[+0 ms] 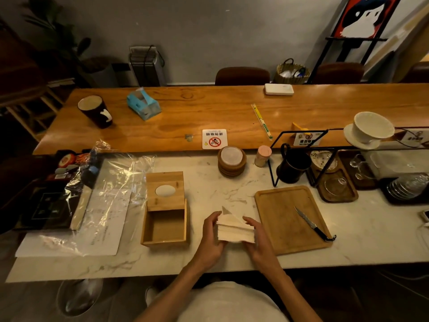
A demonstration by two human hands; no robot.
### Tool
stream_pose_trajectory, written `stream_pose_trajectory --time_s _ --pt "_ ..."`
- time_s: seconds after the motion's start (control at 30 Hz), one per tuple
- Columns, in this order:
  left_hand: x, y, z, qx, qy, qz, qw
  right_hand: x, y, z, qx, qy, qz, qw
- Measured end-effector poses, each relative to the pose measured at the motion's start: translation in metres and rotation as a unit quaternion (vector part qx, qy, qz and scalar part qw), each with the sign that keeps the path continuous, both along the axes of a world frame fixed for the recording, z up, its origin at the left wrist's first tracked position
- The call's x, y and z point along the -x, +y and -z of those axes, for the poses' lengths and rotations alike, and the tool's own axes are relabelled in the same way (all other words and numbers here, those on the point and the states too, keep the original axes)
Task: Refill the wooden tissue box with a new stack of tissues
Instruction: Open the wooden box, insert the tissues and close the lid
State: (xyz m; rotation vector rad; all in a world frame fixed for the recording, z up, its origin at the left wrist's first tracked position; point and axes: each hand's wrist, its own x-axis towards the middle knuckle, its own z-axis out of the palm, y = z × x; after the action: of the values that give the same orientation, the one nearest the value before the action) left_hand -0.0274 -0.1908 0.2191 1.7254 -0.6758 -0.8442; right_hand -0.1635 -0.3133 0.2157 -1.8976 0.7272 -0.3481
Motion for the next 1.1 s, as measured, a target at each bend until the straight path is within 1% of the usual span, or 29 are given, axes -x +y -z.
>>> stream_pose_trajectory --time_s 0.03,0.1,0.2,0.37,0.47,0.53,0.57,0.63,0.7,0.73,0.77,0.83,0.97,1.03,1.1 --pt "0.003 0.005 0.004 -0.002 -0.013 -0.002 1.000 0.005 0.003 0.002 0.008 0.004 0.002 1.000" --pt "0.006 0.013 0.010 -0.008 -0.024 0.004 1.000 0.014 0.008 0.005 -0.021 0.014 0.022 0.999" --pt "0.005 0.015 0.011 -0.032 -0.004 0.032 0.999 0.018 0.012 0.006 -0.082 0.008 0.059 0.995" --pt "0.006 0.012 0.012 -0.033 0.006 0.053 0.998 0.012 0.020 0.004 -0.126 -0.008 0.069 0.990" --pt "0.010 0.009 0.009 -0.028 -0.018 0.080 0.996 0.004 0.024 -0.001 -0.134 -0.011 0.063 0.989" --pt "0.012 0.005 0.006 -0.022 -0.027 0.080 0.996 -0.002 0.025 -0.004 -0.133 -0.012 0.064 0.989" --pt "0.011 0.003 0.005 -0.021 -0.025 0.071 0.997 -0.002 0.024 -0.004 -0.116 -0.012 0.069 0.991" --pt "0.009 0.000 0.006 -0.016 -0.015 0.057 0.998 0.000 0.021 -0.004 -0.030 -0.006 0.064 0.997" --pt "0.006 -0.001 0.007 -0.015 -0.009 0.061 0.998 0.004 0.018 -0.001 0.098 0.027 0.016 0.995" --pt "0.005 -0.002 0.009 -0.019 -0.010 0.063 0.998 0.005 0.017 0.002 0.142 0.047 -0.010 0.989" --pt "0.004 -0.002 0.010 -0.024 -0.012 0.063 0.998 0.006 0.018 0.003 0.156 0.060 -0.023 0.986" --pt "0.003 -0.004 0.013 -0.026 -0.016 0.057 0.998 0.007 0.019 0.003 0.121 0.053 -0.005 0.991" --pt "-0.001 -0.005 0.015 -0.023 -0.021 0.049 0.998 0.005 0.014 0.000 0.010 0.021 0.048 0.999" --pt "-0.001 -0.004 0.018 -0.020 -0.031 0.057 0.998 0.001 0.009 -0.004 -0.056 0.006 0.048 0.997" --pt "0.002 -0.001 0.021 -0.013 -0.041 0.064 0.997 -0.001 0.010 -0.007 -0.079 -0.002 0.033 0.996"
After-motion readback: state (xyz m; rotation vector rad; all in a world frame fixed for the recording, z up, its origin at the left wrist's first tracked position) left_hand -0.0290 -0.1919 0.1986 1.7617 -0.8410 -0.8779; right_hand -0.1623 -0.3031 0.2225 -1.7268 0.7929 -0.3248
